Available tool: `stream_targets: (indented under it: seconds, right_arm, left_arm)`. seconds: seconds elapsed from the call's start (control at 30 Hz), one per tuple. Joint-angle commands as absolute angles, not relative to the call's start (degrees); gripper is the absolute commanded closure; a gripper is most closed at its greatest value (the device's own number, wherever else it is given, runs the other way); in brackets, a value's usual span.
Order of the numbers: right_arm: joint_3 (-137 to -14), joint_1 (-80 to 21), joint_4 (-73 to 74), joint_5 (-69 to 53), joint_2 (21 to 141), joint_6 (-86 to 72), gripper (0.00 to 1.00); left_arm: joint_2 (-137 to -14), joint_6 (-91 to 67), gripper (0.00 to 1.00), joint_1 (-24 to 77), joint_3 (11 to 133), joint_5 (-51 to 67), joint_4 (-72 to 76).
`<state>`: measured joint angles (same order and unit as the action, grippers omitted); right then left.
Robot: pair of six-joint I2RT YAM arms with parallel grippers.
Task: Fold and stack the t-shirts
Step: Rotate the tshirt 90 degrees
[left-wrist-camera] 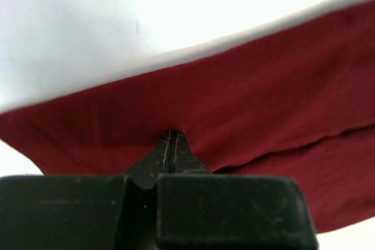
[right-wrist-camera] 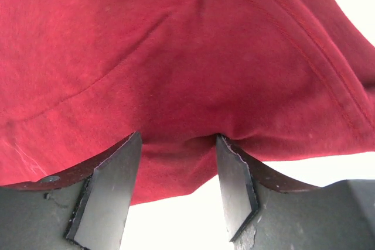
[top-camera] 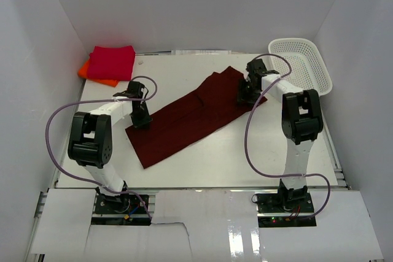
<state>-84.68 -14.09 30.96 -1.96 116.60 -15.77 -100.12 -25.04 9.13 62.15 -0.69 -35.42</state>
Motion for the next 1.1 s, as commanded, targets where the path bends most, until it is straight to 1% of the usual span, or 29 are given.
stream_targets:
  seconds: [0.0, 0.07, 0.1, 0.17, 0.4, 0.57, 0.63, 0.7, 0.8, 0.87, 0.9, 0.93, 1.07]
  right_arm:
    - [-90.9, -12.9, 28.1, -4.4, 120.5, -13.8, 0.40]
    - [-93.2, -12.6, 28.0, -7.4, 122.5, -12.7, 0.41]
    - [-94.2, -12.2, 28.0, -8.7, 123.0, -12.4, 0.44]
    - [-96.1, -11.6, 28.1, -12.2, 124.1, -12.4, 0.56]
    - [-95.5, -11.2, 26.6, -13.1, 122.4, -12.4, 0.51]
    - [-102.7, -9.5, 27.2, -18.3, 127.6, -12.7, 0.50]
    - [-104.1, -9.1, 27.2, -18.9, 128.4, -12.9, 0.51]
    - [-106.2, -8.5, 27.2, -19.2, 129.4, -13.1, 0.55]
    - [-109.7, -7.7, 27.3, -20.5, 131.5, -14.2, 0.73]
    - [-112.7, -7.5, 27.9, -20.6, 133.4, -14.6, 0.78]
    - [-113.5, -7.3, 28.3, -20.7, 134.2, -14.6, 0.82]
    - [-114.3, -7.2, 28.7, -20.6, 134.9, -14.7, 0.92]
    - [-116.7, -7.1, 29.4, -20.7, 138.1, -15.3, 0.92]
  left_arm:
    - [-95.5, -26.3, 1.00, 9.7, 59.1, 2.0, -37.0]
    - [-94.6, -26.4, 1.00, 9.8, 57.9, 2.1, -37.0]
    - [-94.4, -26.2, 1.00, 9.8, 57.7, 2.1, -37.1]
    - [-94.3, -26.1, 1.00, 9.8, 57.4, 2.2, -37.0]
    - [-94.7, -26.6, 1.00, 10.1, 57.4, 4.8, -36.9]
    - [-93.4, -27.5, 1.00, 11.2, 56.3, 5.4, -36.9]
    - [-92.4, -27.8, 1.00, 11.4, 55.6, 5.9, -36.9]
    - [-91.9, -28.2, 1.00, 12.0, 55.1, 6.2, -37.2]
    - [-91.3, -29.0, 1.00, 13.2, 54.7, 6.5, -37.3]
    - [-91.6, -29.5, 1.00, 14.1, 54.1, 6.6, -37.3]
    - [-91.6, -29.8, 1.00, 14.5, 53.7, 6.7, -37.3]
    - [-91.7, -30.0, 1.00, 14.8, 53.5, 6.9, -37.4]
    - [-90.4, -31.5, 1.00, 16.5, 52.1, 7.0, -37.5]
